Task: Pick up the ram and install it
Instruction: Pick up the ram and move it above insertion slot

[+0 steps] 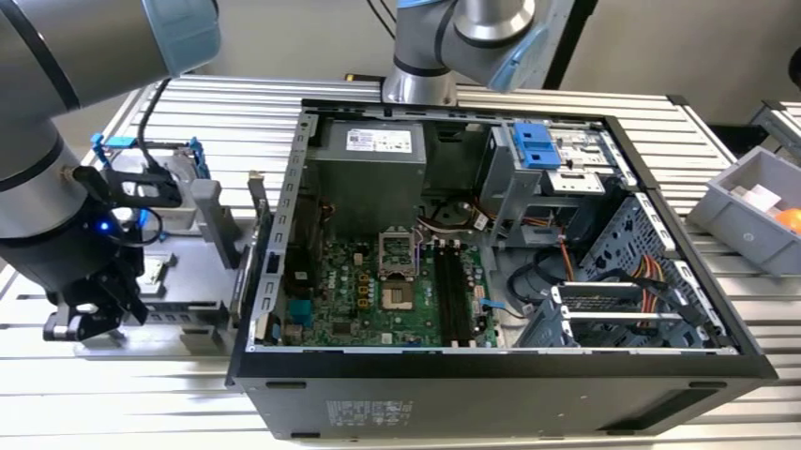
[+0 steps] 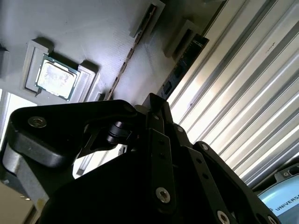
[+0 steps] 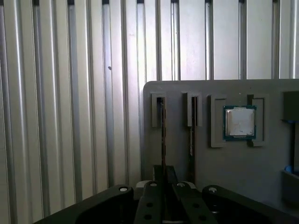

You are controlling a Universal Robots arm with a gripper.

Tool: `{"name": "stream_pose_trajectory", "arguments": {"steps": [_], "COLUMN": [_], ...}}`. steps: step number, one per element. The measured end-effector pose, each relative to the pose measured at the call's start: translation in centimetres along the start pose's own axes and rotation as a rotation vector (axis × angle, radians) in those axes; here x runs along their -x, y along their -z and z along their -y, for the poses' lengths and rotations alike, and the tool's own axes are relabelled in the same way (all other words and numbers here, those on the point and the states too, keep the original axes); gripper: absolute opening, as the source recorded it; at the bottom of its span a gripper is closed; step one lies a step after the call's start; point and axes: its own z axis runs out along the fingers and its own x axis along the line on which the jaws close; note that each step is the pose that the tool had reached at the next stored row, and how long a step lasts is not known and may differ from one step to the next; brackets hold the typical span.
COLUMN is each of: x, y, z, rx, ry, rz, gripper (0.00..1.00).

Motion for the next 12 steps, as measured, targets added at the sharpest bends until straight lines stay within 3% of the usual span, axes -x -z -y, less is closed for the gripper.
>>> {"name": "stream_pose_trajectory", "arguments": {"steps": [12], "x": [0.01], "y": [1.01], "z": [-0.01], "rx": [-0.0001], "ry": [0.000], "rz": [0.0000], "gripper": [0.00]}}
